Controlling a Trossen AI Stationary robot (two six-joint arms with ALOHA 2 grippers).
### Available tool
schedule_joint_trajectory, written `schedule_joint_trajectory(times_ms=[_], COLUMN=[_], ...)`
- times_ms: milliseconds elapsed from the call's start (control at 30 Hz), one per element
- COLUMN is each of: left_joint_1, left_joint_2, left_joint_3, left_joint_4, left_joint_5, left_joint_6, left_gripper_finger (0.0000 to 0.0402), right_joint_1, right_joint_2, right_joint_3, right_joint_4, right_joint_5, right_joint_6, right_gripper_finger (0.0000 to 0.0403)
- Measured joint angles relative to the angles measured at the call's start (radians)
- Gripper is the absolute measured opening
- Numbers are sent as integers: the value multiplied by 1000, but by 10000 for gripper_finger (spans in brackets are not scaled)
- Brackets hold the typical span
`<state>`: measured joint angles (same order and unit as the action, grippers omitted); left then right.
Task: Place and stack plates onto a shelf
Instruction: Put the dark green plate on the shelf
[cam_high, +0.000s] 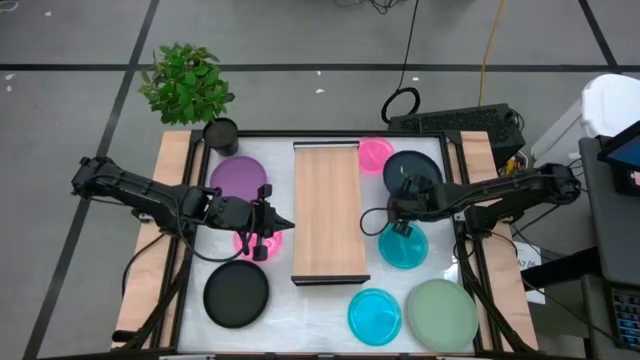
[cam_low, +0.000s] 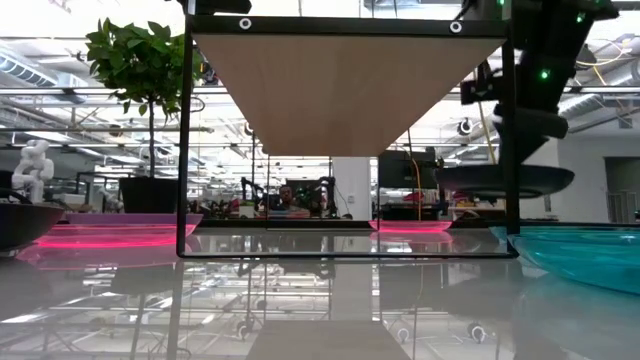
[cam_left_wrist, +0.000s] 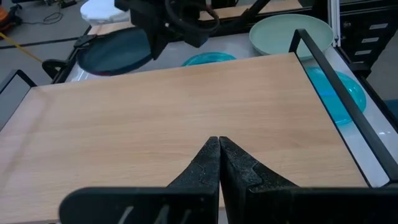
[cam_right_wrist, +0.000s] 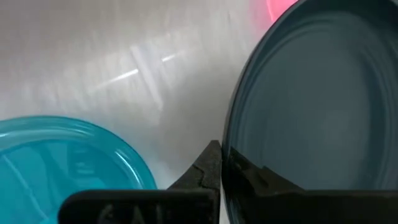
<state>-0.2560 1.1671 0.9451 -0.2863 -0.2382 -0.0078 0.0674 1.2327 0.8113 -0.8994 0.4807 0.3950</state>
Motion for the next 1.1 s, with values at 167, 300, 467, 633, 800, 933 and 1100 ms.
schedule_joint_trajectory(times_ms=[167, 300, 467, 633, 800, 933, 1100], left_joint_1=[0, 0, 0, 0, -5, -17, -29], left_joint_2=[0, 0, 0, 0, 0, 19, 68], left_joint_3=[0, 0, 0, 0, 0, 0, 0], left_joint_4=[0, 0, 0, 0, 0, 3, 11], left_joint_5=[0, 0, 0, 0, 0, 0, 0], left_joint_6=[-1, -12, -30, -62, -97, -126, -127], left_gripper_finger=[1, 1, 1, 1, 1, 1, 1], right_joint_1=[53, 97, 145, 186, 215, 235, 250], right_joint_2=[0, 0, 0, 0, 0, 0, 0], right_joint_3=[39, 72, 118, 157, 190, 220, 255], right_joint_4=[-62, -97, -131, -130, -130, -127, -111], right_joint_5=[32, 84, 128, 129, 129, 156, 196], right_joint_6=[-20, -22, -27, -92, -150, -201, -283], right_gripper_finger=[0, 0, 0, 0, 0, 0, 0])
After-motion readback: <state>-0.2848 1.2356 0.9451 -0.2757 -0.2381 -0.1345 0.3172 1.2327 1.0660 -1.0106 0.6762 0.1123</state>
